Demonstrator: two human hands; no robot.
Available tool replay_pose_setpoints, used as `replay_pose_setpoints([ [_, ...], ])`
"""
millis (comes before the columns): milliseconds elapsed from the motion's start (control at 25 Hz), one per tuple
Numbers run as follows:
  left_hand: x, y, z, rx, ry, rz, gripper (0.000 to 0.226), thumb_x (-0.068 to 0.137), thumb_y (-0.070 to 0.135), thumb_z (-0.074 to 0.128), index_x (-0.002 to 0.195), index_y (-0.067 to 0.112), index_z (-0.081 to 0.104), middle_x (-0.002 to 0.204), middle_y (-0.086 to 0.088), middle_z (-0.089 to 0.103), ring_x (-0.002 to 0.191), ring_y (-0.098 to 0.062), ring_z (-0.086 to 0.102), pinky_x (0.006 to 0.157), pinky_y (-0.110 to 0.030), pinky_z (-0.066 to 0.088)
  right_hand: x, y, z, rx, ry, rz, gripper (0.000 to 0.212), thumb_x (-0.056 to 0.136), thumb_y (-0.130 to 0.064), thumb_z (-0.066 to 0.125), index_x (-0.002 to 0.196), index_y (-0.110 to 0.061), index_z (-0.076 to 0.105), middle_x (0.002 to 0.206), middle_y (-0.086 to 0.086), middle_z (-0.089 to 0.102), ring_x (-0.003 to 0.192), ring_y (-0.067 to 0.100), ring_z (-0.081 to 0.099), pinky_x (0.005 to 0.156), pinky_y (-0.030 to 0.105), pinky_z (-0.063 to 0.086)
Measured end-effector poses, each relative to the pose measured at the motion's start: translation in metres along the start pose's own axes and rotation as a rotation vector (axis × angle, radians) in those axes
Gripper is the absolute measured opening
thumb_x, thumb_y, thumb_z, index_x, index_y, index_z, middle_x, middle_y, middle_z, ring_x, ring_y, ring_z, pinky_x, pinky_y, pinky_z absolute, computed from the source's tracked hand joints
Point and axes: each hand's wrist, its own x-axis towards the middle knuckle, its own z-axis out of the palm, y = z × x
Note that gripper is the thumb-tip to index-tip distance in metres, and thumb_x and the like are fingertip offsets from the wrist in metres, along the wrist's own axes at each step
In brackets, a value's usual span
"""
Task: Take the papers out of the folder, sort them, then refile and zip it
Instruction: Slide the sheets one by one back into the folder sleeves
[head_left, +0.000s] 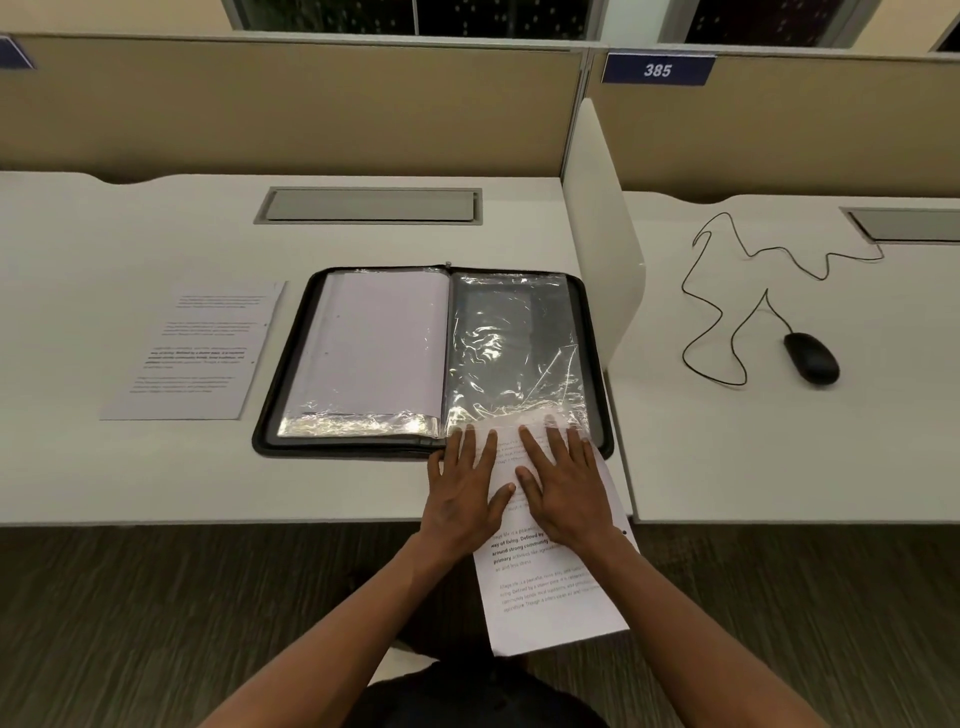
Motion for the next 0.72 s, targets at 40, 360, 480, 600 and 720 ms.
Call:
replay_pose_setpoints([
  [40,0.0,0.0,0.0,-0.007,-0.013,0.001,0.082,0.092,0.067,0.015,0.16,0.022,0.006,0.166,-0.013,0.003,0.153,-0.029,-0.004,0.121,-0.047,0.0,0.0,0.0,0.0,0.015,-0.009,0.008,0.068,0.099,-0.063,0.011,0.16,-0.035,0.002,0.168,0.0,-0.01,0.155,0.024,-0.01,0.127,0.044,0.001],
  [360,0.002,0.001,0.011,0.046,-0.004,0.045,0.078,0.097,0.068,0.012,0.16,0.023,0.004,0.165,-0.011,-0.011,0.152,-0.032,-0.014,0.121,-0.049,-0.008,0.001,-0.01,-0.006,-0.006,0.003,0.019,0.066,0.102,-0.06,0.016,0.161,-0.032,0.002,0.169,0.011,-0.001,0.156,0.028,-0.004,0.124,0.038,-0.008],
  [480,-0.006,0.005,0.018,0.045,0.045,0.09,0.074,0.099,0.058,0.029,0.159,0.023,0.007,0.166,-0.011,-0.004,0.153,-0.032,-0.007,0.12,-0.05,-0.006,0.008,-0.015,-0.007,-0.011,-0.011,0.047,0.065,0.103,-0.06,0.019,0.16,-0.035,0.0,0.169,0.01,-0.003,0.156,0.028,-0.005,0.124,0.041,-0.007],
  [600,-0.014,0.007,0.02,0.019,0.054,0.108,0.074,0.1,0.06,0.026,0.159,0.021,0.005,0.166,-0.011,-0.001,0.153,-0.029,-0.007,0.121,-0.048,-0.003,0.016,-0.02,-0.006,-0.002,0.006,0.1,0.069,0.103,-0.059,0.023,0.161,-0.026,0.005,0.168,0.014,0.0,0.155,0.03,-0.004,0.124,0.043,-0.003],
  [720,-0.015,0.001,0.015,-0.009,0.012,0.13,0.073,0.1,0.062,0.024,0.157,0.025,-0.003,0.166,-0.007,-0.008,0.153,-0.023,-0.014,0.122,-0.04,-0.01,0.011,-0.024,-0.004,0.096,0.169,0.122,0.063,0.102,-0.05,0.036,0.152,-0.012,0.038,0.161,0.02,0.03,0.151,0.033,0.023,0.123,0.044,0.018],
])
